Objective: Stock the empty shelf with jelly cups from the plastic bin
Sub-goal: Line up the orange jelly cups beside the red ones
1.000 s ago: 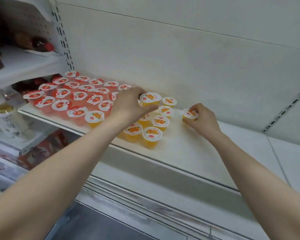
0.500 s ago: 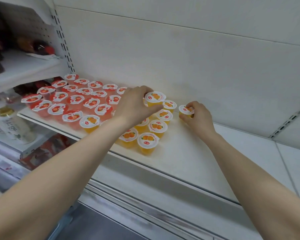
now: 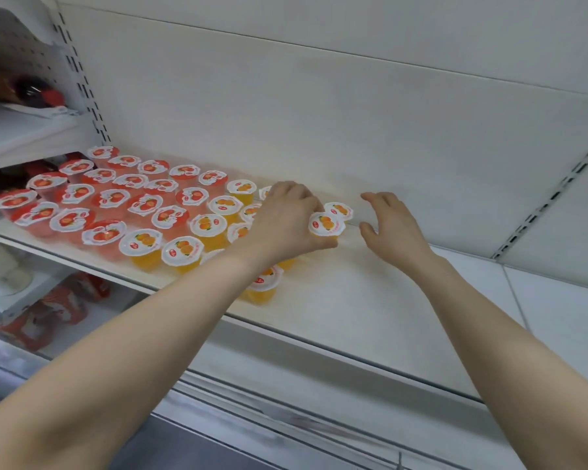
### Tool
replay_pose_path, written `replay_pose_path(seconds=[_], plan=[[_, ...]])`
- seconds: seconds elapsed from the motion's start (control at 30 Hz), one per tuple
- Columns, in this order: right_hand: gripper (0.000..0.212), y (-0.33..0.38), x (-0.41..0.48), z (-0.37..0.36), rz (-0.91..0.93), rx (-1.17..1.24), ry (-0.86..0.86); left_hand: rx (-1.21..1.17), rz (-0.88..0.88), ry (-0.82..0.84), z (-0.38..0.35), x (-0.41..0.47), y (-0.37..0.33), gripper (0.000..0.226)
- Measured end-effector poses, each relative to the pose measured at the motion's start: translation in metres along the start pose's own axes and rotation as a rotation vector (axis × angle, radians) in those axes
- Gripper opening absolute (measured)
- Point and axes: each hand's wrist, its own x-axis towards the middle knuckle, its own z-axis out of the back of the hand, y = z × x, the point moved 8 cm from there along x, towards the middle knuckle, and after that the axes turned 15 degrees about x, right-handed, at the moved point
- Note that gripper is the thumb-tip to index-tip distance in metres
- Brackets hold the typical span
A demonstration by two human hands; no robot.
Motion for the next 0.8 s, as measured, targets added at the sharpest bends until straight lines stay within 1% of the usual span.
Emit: replay_pose_path(seconds=[0.2, 0.4, 0.6, 0.8], plan=[[0.052, -0.003, 0.000, 0.014, -0.003, -0.051, -0.048, 0.125, -0.018, 0.067, -0.027, 0.005, -0.010, 0.071], [0.051, -0.002, 0.001, 0.012, 0.004, -0.073, -0.051, 0.181, -0.009, 0.127, -0.032, 0.007, -0.015, 0.072], [0.049, 0.007, 0.001, 0.015, 0.010, -0.082, -0.054, 0.176, -0.026, 0.182, -0.029, 0.003, -0.013, 0.078], [0.048, 0.034, 0.000, 0.017, 0.056, -0.119, -0.055, 0.093, -0.040, 0.147, -0.008, -0.009, -0.003, 0.074]])
